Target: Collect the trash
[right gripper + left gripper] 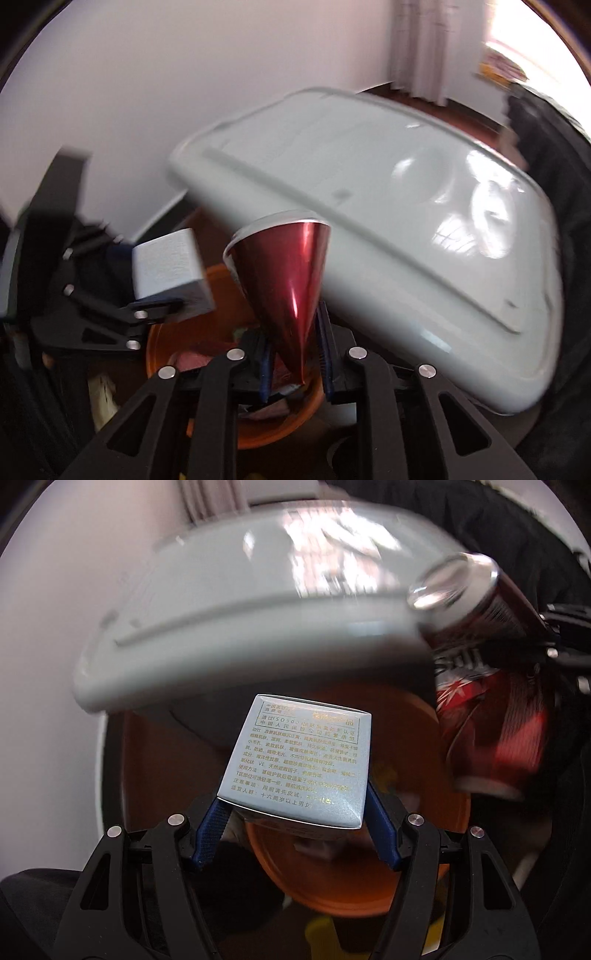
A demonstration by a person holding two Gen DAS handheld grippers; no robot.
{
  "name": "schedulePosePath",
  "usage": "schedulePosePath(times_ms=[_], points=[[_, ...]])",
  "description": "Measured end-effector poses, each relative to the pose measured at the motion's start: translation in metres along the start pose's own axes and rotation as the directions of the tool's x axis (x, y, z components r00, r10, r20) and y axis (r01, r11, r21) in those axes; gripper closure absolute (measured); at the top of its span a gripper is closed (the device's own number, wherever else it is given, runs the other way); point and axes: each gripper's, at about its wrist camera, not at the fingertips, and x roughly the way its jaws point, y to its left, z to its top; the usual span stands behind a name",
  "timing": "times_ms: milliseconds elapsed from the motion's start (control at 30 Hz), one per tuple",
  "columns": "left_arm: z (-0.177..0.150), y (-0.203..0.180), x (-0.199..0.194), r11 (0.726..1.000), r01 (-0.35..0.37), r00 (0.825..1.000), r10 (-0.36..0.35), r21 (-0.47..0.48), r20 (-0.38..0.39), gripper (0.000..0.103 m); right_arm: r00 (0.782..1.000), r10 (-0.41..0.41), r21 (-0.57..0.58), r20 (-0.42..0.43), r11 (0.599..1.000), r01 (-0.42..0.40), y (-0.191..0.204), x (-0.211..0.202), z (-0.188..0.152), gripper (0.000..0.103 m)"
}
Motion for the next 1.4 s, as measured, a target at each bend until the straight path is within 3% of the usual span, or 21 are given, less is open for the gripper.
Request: schedulePosePath(times_ms=[133,167,200,233,367,467,633,667,733,867,967,1000,1233,1400], points=[[-0.004,-0.003,0.010,0.998,0.069,0.996,-0.069,-0.004,-0.050,0.038,0.993,0.046,-0.003,-0.112,0.999,-0.047,0.015,0.031,-0.005,0.078],[-0.006,-0.004,0.018,0.996,0.087,0.992,-0.087,-0.003,-0.089,0.038,0.987,0.076,0.019,-0.141,0.997,-0.074,0.015,0.038,-0.006,0.069],[-0.008,-0.006,0.027,0.995,0.099,0.987,-0.099,-0.003,-0.127,0.037,0.983,0.086,0.031,-0.161,0.996,-0.082,0.015,0.043,-0.007,0.044],[-0.010,-0.008,0.035,0.995,0.099,0.982,-0.098,-0.003,-0.164,0.037,0.984,0.070,0.017,-0.166,0.998,-0.068,0.017,0.045,-0.007,0.034],[-0.011,-0.011,0.041,0.997,0.070,0.979,-0.066,0.014,-0.194,0.036,0.987,0.053,0.006,-0.153,0.999,-0.053,0.019,0.042,-0.007,0.036],[-0.008,-0.006,0.025,1.000,0.018,0.991,-0.017,0.001,-0.130,0.035,0.995,0.024,0.003,-0.095,1.000,-0.023,0.017,0.029,-0.005,0.036],[-0.006,-0.002,0.008,0.999,-0.036,0.998,0.035,-0.026,-0.054,0.030,0.994,-0.104,0.017,0.038,0.995,0.103,0.003,0.000,0.003,0.035],[-0.002,0.000,0.003,0.999,-0.044,0.999,0.043,-0.032,-0.029,0.030,0.990,-0.127,0.023,0.060,0.992,0.125,0.001,-0.005,0.006,0.034],[0.008,0.002,-0.010,0.997,-0.070,0.997,0.071,-0.042,0.028,0.030,0.982,-0.154,0.061,0.109,0.987,0.148,-0.010,-0.020,0.014,0.021],[0.031,0.009,-0.040,0.990,-0.104,0.979,0.119,-0.092,0.165,0.030,0.954,-0.241,0.123,0.178,0.967,0.221,-0.033,-0.046,0.031,0.014],[0.050,0.016,-0.050,0.986,-0.110,0.966,0.136,-0.127,0.218,0.030,0.938,-0.284,0.149,0.198,0.955,0.258,-0.047,-0.056,0.038,0.009],[0.054,0.016,-0.052,0.985,-0.111,0.964,0.140,-0.134,0.228,0.030,0.933,-0.300,0.149,0.200,0.950,0.273,-0.048,-0.056,0.042,0.005],[0.085,0.029,-0.066,0.977,-0.128,0.943,0.173,-0.168,0.284,0.024,0.890,-0.401,0.139,0.217,0.915,0.379,-0.070,-0.064,0.071,0.005],[0.120,0.035,-0.062,0.968,-0.176,0.925,0.224,-0.177,0.308,0.019,0.876,-0.423,0.183,0.232,0.903,0.388,-0.090,-0.064,0.089,0.005]])
